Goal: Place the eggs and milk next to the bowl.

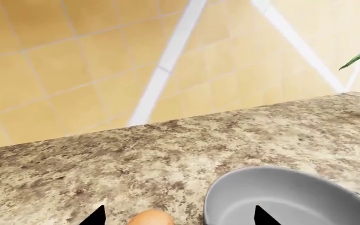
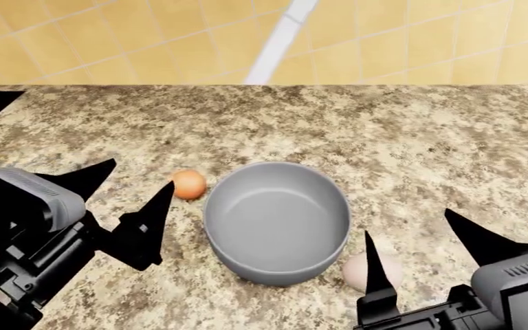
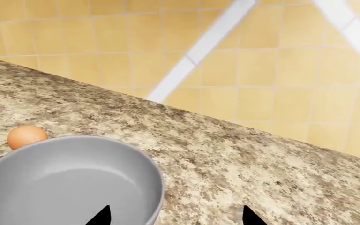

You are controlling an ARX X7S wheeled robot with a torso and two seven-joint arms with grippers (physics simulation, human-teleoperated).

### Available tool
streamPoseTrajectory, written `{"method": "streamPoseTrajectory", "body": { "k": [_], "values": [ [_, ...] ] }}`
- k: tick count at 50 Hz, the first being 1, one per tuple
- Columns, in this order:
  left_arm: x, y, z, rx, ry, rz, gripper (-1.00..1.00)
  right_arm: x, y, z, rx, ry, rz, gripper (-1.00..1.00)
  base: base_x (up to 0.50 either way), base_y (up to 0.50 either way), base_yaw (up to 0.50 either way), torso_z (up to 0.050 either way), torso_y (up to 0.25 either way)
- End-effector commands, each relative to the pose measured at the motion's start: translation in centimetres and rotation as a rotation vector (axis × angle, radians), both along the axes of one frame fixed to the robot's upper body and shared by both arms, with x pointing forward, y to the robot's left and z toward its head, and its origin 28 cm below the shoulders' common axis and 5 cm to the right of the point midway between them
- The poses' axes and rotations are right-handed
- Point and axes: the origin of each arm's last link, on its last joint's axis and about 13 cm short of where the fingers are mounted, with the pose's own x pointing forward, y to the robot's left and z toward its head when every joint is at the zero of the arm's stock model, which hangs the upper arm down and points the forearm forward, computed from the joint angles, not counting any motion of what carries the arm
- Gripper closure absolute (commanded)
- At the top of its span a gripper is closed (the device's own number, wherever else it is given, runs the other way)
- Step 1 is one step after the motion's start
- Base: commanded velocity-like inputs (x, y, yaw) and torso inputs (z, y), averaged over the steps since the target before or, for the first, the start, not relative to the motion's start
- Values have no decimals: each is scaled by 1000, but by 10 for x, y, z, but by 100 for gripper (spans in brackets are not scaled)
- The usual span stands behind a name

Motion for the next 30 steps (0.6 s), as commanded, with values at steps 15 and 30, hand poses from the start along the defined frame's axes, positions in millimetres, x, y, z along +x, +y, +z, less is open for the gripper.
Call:
{"method": "streamPoseTrajectory", "body": {
  "k": [15, 30],
  "values": [
    [-4, -2, 2, -8, -23, -15, -100, 2, 1, 5, -17, -36, 11, -100, 0, -500, 0, 0, 0],
    [-5, -4, 1, 5, -30, -33, -100, 4, 1, 8, -50, -70, 42, -100, 0, -123, 0, 0, 0]
  ]
}}
